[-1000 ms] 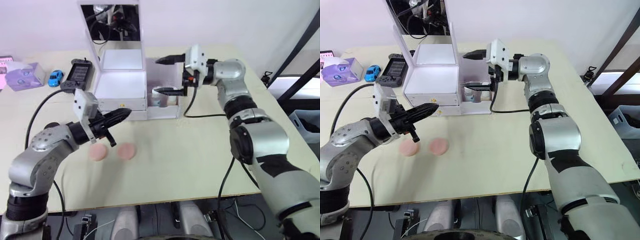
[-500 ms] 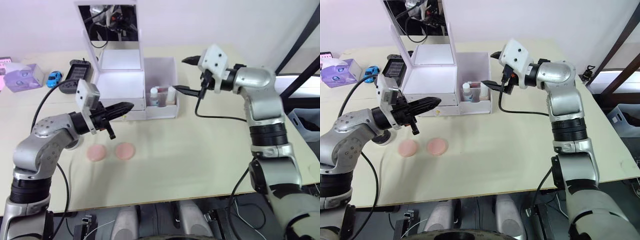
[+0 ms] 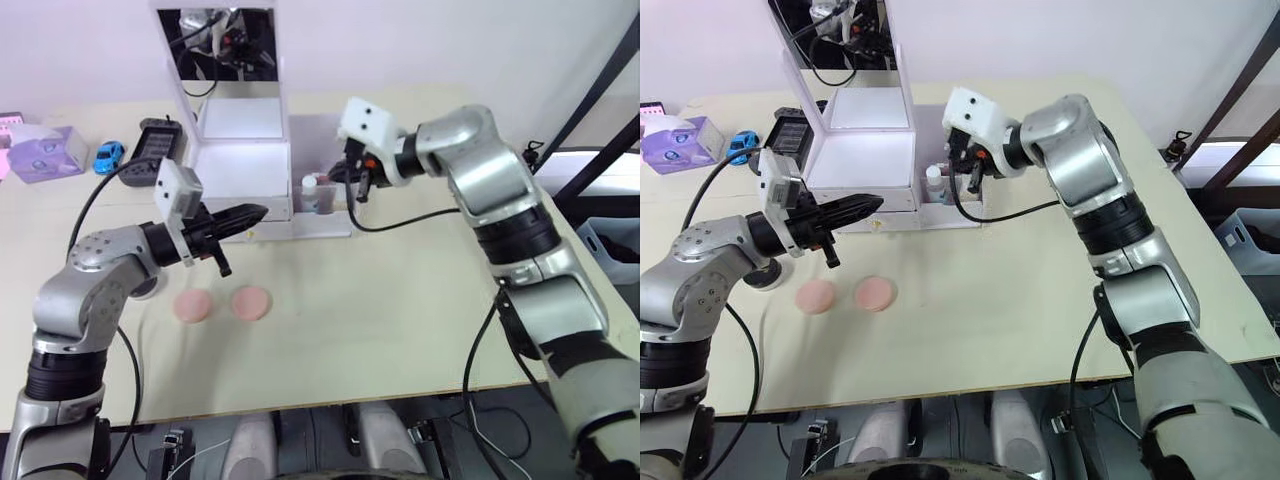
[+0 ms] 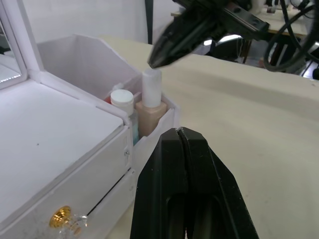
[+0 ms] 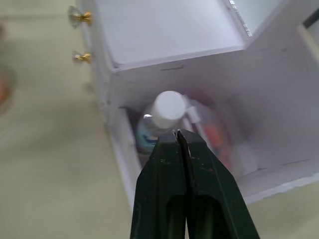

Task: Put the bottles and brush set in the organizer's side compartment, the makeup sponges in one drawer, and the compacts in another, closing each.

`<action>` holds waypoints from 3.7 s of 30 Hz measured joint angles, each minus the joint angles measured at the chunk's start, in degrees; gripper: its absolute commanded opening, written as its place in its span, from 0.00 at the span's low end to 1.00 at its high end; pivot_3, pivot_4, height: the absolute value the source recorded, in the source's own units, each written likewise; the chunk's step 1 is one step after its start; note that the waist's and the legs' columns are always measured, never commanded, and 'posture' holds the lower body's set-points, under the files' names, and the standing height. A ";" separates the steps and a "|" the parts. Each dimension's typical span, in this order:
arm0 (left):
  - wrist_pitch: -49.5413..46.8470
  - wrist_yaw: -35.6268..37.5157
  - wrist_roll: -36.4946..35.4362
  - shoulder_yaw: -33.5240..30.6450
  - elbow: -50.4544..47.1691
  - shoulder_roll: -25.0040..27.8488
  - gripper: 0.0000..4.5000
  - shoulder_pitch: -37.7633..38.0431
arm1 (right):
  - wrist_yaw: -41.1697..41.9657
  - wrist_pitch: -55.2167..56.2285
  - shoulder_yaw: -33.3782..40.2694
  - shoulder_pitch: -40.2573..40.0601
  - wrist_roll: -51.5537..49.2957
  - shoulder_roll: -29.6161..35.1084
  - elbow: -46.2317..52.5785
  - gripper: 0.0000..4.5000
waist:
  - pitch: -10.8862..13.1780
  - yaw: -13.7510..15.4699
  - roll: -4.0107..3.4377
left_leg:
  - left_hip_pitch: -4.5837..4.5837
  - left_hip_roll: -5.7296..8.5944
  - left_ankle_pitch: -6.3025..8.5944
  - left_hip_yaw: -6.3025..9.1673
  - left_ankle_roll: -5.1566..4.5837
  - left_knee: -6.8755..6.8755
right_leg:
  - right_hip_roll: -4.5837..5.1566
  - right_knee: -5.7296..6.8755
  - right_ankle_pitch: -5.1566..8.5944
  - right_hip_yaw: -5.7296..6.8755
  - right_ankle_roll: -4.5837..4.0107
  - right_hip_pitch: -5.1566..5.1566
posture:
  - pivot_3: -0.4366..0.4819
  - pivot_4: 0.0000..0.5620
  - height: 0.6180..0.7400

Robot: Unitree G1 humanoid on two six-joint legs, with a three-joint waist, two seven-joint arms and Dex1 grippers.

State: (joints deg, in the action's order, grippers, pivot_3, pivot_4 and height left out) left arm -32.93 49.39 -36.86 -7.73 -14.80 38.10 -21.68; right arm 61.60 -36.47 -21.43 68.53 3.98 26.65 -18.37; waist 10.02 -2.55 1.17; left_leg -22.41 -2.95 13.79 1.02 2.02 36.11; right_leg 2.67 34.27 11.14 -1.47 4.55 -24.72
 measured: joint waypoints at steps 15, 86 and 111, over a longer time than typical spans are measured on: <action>0.30 -2.24 0.10 -0.09 -1.26 -0.61 0.00 1.83 | -2.93 16.21 -4.77 7.75 7.59 -7.27 -26.09 0.00 | 0.00 0.07 0.00 | -0.02 0.00 0.00 0.00 0.00 0.01 | 0.01 0.01 -0.01 0.00 0.01 0.00 | 0.48 0.27 1.00; 18.22 8.98 6.67 -27.25 31.18 14.44 1.00 18.93 | -9.39 21.85 48.50 -55.65 -19.95 17.85 12.27 0.99 | -0.02 0.15 0.14 | 0.05 -0.02 0.04 -0.41 0.02 -0.09 | 0.29 -0.10 0.16 -0.03 0.11 -0.12 | 0.48 0.27 1.00; 3.51 -20.92 3.28 -15.44 -15.85 -11.16 1.00 30.02 | -5.49 -15.16 24.64 -23.67 -42.24 18.67 34.72 0.99 | 0.00 0.73 0.18 | 0.05 0.23 0.04 -0.07 0.01 0.07 | 0.65 -0.05 0.28 0.42 0.03 0.21 | 0.48 0.27 1.00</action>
State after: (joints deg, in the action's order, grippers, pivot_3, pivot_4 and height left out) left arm -29.42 28.47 -33.57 -23.17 -30.65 26.94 8.34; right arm 56.11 -51.63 3.21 44.86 -38.26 45.32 16.35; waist 10.01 -1.83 1.34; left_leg -22.36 -2.72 13.83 0.95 2.04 36.17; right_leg 3.32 34.22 11.41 -1.05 4.57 -24.51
